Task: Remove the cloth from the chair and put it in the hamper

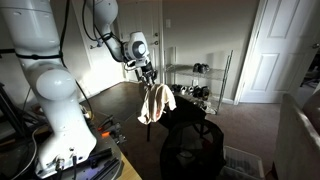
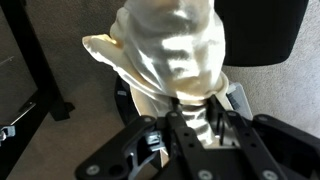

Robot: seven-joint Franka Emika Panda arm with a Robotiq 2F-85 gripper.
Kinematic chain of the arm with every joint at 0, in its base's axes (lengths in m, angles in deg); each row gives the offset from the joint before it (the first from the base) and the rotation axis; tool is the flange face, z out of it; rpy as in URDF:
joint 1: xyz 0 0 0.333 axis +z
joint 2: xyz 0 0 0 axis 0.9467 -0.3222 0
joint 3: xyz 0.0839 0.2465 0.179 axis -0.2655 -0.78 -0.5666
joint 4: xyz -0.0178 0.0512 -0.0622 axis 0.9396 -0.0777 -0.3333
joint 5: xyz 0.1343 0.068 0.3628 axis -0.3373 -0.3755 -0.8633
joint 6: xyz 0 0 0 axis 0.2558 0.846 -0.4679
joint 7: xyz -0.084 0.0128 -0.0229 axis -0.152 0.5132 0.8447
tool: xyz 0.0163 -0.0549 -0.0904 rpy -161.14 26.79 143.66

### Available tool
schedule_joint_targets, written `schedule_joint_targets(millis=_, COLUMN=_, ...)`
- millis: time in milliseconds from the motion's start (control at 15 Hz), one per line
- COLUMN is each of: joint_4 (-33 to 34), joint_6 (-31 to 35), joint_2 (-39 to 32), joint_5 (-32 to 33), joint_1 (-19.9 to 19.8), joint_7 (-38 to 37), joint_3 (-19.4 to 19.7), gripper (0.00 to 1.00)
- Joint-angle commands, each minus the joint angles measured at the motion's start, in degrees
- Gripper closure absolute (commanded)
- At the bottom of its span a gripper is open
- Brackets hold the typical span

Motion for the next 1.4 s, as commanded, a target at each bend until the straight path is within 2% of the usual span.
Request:
schedule_joint_targets(millis=0, joint_4=0.25, joint_6=-1.36, joint_2=0.34, joint_5=1.03, joint_1=1.33, joint_7=-1.15, joint_3=1.22, gripper=0.97)
schedule_joint_targets(millis=133, joint_4=-1.34, joint_6=-1.98, joint_2=3.34, joint_5=0.26, joint_1=1.46, joint_7=-1.08, joint_3=1.11, gripper=0.99)
schedule_joint_targets(millis=200, joint_4=-2.61, joint_6=-0.87, joint_2=5.08, joint_5=-1.28, joint_1=1.4, joint_7=0.11, joint_3=0.76, gripper=0.96)
schedule_joint_targets(millis=333, joint_4=-7.84, joint_6=2.5, joint_2=12.46, joint_5=-2.32, joint_1=1.42, joint_7=0.6, joint_3=0.17, gripper=0.96)
schedule_joint_targets(millis=600, joint_4=-13.21, joint_6=8.96, joint_2=23.21, joint_5=1.05, joint_1=1.06, joint_7=-1.95, joint_3=-0.08, gripper=1.0)
schedule_joint_targets(millis=800, joint_4=-16.67, joint_6=7.24, joint_2=33.45, joint_5=-1.85, joint_1=3.14, joint_7=0.5, joint_3=0.57, gripper=1.0)
schedule_joint_targets(millis=867, joint_4=-17.16, joint_6=6.92, joint_2=35.49, joint_5=-6.24, joint_1=0.33, joint_7=3.76, joint_3=-3.2, gripper=1.0)
schedule_joint_targets(millis=933, joint_4=-17.33, joint_6=6.4, joint_2=36.64, joint_5=-8.1, joint_1=0.92, joint_7=4.37, joint_3=-3.49, gripper=0.75)
schedule_joint_targets(millis=1067, joint_4=-17.1, joint_6=5.01, joint_2=37.4, joint_5=-11.66, joint_1=0.87, joint_7=6.28, joint_3=-5.07, gripper=0.69)
schedule_joint_targets(millis=1333, joint_4=-14.59, joint_6=2.28, joint_2=32.77, joint_5=-14.95, joint_1=-0.96, joint_7=6.7, joint_3=-8.44, gripper=0.43)
